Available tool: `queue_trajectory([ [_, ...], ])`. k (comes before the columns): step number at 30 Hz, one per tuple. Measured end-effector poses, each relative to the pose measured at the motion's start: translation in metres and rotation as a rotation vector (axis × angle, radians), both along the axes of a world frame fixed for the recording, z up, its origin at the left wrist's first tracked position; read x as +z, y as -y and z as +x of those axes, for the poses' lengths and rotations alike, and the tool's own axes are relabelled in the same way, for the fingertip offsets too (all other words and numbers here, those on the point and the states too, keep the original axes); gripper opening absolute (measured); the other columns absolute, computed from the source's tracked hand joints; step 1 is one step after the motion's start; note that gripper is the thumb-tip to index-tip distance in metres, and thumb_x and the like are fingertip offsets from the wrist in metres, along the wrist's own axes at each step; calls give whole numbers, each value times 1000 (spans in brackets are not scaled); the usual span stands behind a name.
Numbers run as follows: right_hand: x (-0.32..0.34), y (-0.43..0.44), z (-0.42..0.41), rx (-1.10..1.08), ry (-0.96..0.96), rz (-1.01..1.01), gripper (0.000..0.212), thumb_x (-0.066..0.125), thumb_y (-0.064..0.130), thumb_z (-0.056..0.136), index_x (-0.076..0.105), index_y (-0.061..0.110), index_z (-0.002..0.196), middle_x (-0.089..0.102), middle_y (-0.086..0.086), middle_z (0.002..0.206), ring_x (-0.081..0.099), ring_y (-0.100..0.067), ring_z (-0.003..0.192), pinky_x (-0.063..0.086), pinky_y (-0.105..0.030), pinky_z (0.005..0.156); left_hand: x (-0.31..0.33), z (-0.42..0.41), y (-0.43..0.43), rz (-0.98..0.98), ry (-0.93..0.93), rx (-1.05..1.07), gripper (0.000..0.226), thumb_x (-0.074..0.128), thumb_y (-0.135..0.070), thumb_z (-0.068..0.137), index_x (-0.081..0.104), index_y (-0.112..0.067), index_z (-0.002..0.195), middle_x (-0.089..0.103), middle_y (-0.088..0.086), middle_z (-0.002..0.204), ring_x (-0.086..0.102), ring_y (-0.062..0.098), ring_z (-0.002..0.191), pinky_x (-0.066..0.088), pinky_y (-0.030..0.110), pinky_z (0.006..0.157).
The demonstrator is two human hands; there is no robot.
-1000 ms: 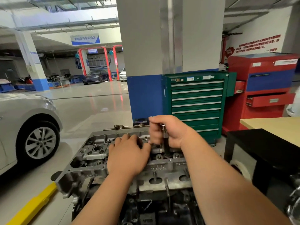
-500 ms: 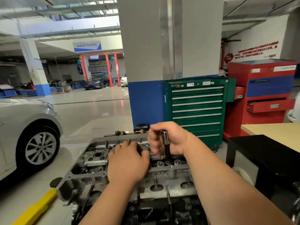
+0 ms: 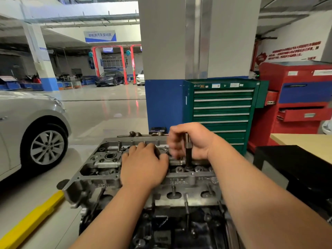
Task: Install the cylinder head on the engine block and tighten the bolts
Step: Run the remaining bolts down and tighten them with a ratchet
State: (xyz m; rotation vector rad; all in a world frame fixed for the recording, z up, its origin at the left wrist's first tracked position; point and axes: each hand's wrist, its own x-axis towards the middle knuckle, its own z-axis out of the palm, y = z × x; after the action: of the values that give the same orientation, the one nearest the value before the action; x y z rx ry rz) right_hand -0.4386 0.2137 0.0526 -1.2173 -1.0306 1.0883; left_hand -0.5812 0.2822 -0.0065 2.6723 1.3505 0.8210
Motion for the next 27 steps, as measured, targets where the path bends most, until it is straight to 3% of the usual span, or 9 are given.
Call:
queue_trajectory([
  [3, -17, -6, -16, -351, -10, 126, 63, 39, 41, 98, 33, 21, 38, 26, 4, 39, 20, -15, 34, 21, -24, 41, -2, -2, 0, 3, 12, -7, 35, 36, -50, 85, 60, -27, 97, 58, 0, 107, 49, 25, 107, 35, 41, 90],
  [7, -29, -15, -44, -1082, 323, 289, 63, 31, 47, 99, 37, 17, 44, 38, 3, 41, 32, -16, 40, 25, -29, 41, -1, -1, 1, -13, 32, -5, 36, 35, -49, 84, 61, -28, 97, 58, -1, 106, 50, 24, 107, 35, 40, 91],
  [9, -28, -16, -35, -977, 319, 305, 55, 40, 39, 98, 39, 16, 48, 39, 3, 44, 33, -15, 44, 29, -26, 43, -1, -3, 2, -14, 25, -8, 36, 35, -49, 84, 61, -28, 97, 58, -1, 106, 50, 24, 108, 35, 40, 92],
  [13, -7, -2, -3, -203, 173, 160, 29, 53, 19, 92, 64, 18, 65, 62, -1, 69, 57, -18, 66, 48, -32, 63, 1, -1, 0, -7, 7, -5, 37, 36, -50, 85, 60, -27, 100, 57, 0, 109, 49, 26, 108, 35, 41, 92],
  [15, -7, 1, -5, -27, -57, 111, 42, 50, 27, 91, 57, 21, 50, 51, -1, 51, 48, -15, 45, 42, -24, 48, 1, 0, 0, -1, 0, -4, 37, 36, -49, 86, 60, -26, 101, 58, 1, 110, 49, 26, 109, 35, 41, 92],
  [18, -15, -10, -18, -434, 20, 181, 63, 42, 42, 96, 32, 20, 38, 24, 6, 39, 20, -15, 36, 16, -27, 42, -2, -1, -2, 5, -1, -1, 39, 36, -50, 86, 61, -26, 103, 58, 1, 111, 49, 26, 109, 35, 41, 93],
  [22, -28, -17, -48, -1159, 362, 387, 62, 37, 40, 100, 38, 15, 44, 36, 4, 35, 37, -11, 37, 27, -21, 36, 1, -1, 1, -12, 20, 9, 38, 35, -49, 84, 61, -27, 101, 59, 0, 109, 50, 24, 107, 36, 41, 92],
  [25, -28, -11, -41, -976, 414, 367, 59, 32, 47, 100, 45, 19, 50, 46, 7, 42, 41, -6, 40, 27, -19, 41, 0, -4, 4, 3, 48, 10, 37, 38, -49, 85, 59, -28, 106, 60, -2, 113, 48, 23, 110, 35, 40, 93],
  [27, -17, 7, -18, -686, 437, 182, 55, 25, 57, 98, 61, 24, 72, 63, 10, 68, 56, -3, 64, 41, -24, 62, 3, -5, 8, -3, 198, -16, 39, 44, -50, 87, 58, -27, 114, 59, -2, 118, 47, 23, 113, 37, 40, 97],
])
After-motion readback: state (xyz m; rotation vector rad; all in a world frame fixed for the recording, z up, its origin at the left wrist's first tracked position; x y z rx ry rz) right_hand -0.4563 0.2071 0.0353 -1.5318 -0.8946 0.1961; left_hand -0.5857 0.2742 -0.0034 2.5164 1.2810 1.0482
